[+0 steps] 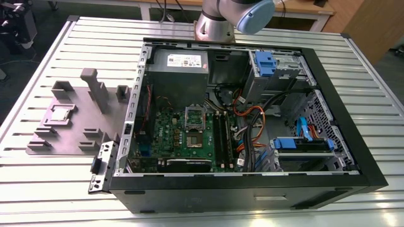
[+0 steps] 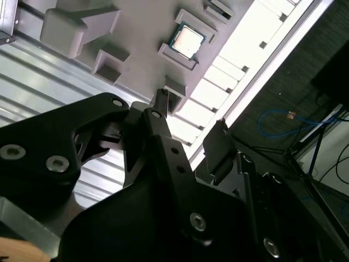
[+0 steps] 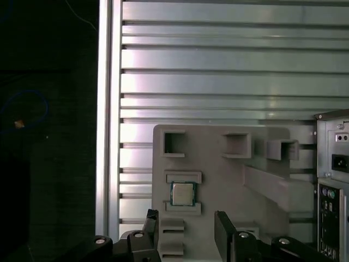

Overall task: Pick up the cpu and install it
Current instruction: 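Pick up the cpu and move it towards the insertion slot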

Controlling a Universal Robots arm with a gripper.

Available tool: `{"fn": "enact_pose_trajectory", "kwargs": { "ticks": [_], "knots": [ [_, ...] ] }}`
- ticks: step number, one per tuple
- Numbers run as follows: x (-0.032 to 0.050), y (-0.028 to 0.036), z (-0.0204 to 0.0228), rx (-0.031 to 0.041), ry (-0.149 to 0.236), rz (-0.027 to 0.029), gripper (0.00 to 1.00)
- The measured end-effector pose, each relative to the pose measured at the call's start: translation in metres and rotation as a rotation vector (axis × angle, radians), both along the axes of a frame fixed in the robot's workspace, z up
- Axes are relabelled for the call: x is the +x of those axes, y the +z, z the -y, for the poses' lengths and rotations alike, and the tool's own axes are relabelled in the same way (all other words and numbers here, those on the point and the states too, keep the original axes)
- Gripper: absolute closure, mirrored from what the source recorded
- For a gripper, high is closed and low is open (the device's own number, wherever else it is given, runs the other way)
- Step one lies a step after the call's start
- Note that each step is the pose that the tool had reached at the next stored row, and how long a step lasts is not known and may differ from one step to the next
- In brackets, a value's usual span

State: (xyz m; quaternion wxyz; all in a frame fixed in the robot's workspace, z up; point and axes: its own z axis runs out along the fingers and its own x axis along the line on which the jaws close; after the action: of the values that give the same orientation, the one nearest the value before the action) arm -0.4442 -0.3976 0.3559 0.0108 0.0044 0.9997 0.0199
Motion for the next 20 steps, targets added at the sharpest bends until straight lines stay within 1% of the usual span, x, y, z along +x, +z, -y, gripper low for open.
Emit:
{"fn": "enact_pose_trajectory", "kwargs": {
  "ticks": [4,7,20],
  "knots": [
    [0.0000,-0.0047,0.0000,0.0000,0.002,-0.0004,0.47],
    [0.0000,-0.0065,0.0003,-0.0001,0.014,-0.0028,0.47],
    [0.0000,-0.0087,0.0004,0.0000,0.016,-0.0029,0.47]
  ]
}}
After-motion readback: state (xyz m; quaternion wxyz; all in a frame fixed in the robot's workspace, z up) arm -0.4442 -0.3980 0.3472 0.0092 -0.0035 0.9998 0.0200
